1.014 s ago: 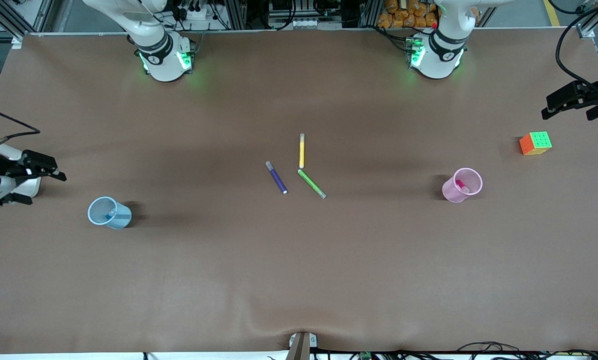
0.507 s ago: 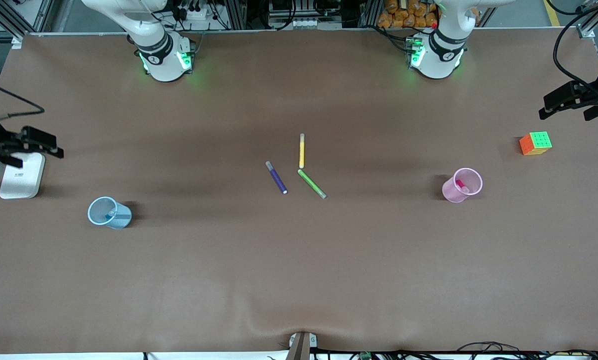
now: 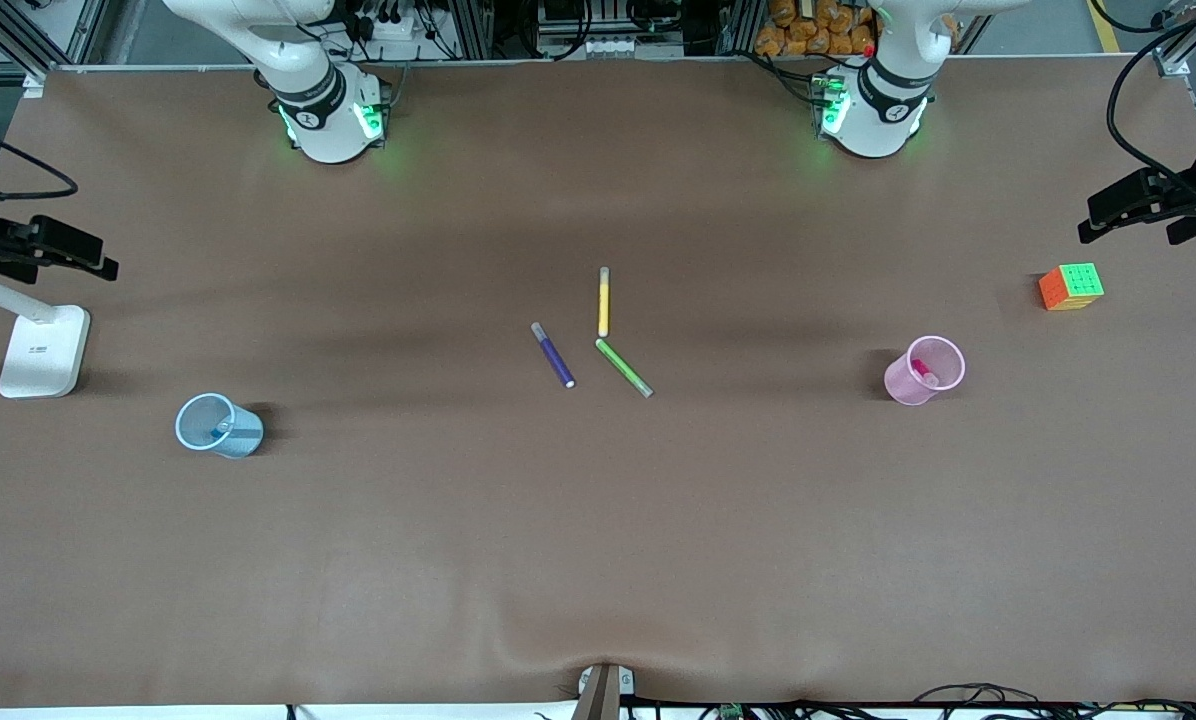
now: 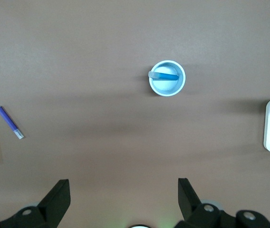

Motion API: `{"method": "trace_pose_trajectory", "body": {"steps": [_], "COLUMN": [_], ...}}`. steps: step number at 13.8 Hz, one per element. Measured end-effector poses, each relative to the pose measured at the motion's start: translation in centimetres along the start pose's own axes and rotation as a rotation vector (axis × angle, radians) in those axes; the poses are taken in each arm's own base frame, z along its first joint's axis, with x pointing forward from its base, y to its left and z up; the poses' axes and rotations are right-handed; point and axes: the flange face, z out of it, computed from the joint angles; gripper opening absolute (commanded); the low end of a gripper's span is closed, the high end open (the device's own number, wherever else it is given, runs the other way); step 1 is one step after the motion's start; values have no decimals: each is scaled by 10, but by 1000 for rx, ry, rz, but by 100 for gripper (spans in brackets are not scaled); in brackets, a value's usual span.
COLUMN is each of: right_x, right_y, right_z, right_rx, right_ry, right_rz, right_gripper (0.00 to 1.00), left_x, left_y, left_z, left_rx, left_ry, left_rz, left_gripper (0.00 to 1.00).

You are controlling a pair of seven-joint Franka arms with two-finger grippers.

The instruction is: Place pink and blue markers in matching cups

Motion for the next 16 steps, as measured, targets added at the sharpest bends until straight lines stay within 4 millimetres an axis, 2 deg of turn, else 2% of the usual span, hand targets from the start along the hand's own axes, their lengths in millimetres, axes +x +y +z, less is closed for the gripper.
{"method": "trace_pose_trajectory", "body": {"steps": [2, 6, 16], "right_x": [-5, -8, -11], "right_y": [-1, -20, -21], "right_z": [1, 2, -11], "right_rx": [-1, -45, -51], "right_ry": [-19, -38, -11], "right_rz": [37, 56, 28], "right_gripper": [100, 100, 100], "left_x": [0, 0, 1], "left_y": [0, 0, 3], "left_z": [-2, -5, 0], "left_rx": [0, 0, 0], "left_ry": [5, 9, -13], "left_rz": [0, 0, 6], "left_gripper": [100, 100, 100]}}
